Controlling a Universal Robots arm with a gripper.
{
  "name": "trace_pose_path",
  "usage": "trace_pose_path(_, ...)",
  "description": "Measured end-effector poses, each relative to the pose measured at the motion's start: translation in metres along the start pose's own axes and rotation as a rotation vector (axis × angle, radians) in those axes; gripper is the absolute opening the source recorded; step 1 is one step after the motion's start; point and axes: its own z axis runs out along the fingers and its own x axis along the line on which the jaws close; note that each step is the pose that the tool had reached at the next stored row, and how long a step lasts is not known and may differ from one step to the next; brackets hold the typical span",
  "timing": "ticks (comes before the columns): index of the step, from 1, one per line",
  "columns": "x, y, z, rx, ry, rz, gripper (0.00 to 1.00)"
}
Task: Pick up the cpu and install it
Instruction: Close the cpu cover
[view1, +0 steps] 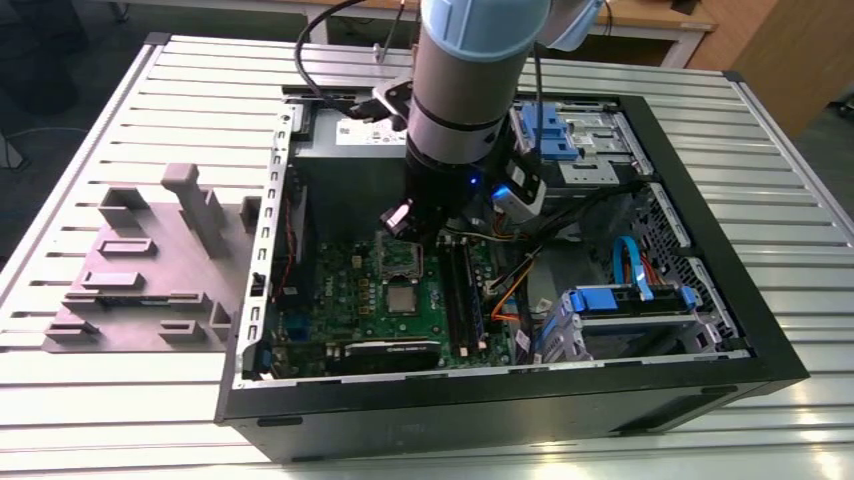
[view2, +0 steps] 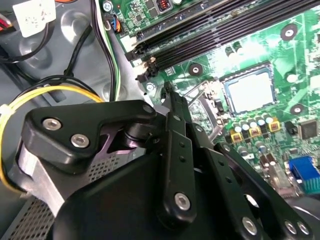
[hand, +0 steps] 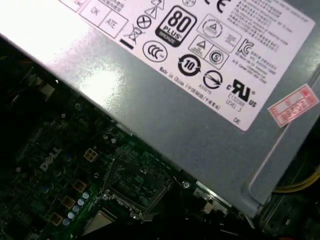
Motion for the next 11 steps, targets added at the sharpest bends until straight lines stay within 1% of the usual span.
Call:
trace_pose_path(2, 0.0006, -0.0008, -0.0031, -0.0001, 0.0, 0.0, 0.1)
trace_pose_path(6, 0.0019, -0.004, -0.0068, -0.0009, 0.001, 0.001, 0.1)
trace_pose_path(8, 0.0022, -0.0053, -0.0075, -0.0014, 0.002, 0.001, 0.1)
trace_pose_path(11, 0.0023, -0.0055, -0.0075, -0.0015, 0.0019, 0.001, 0.1)
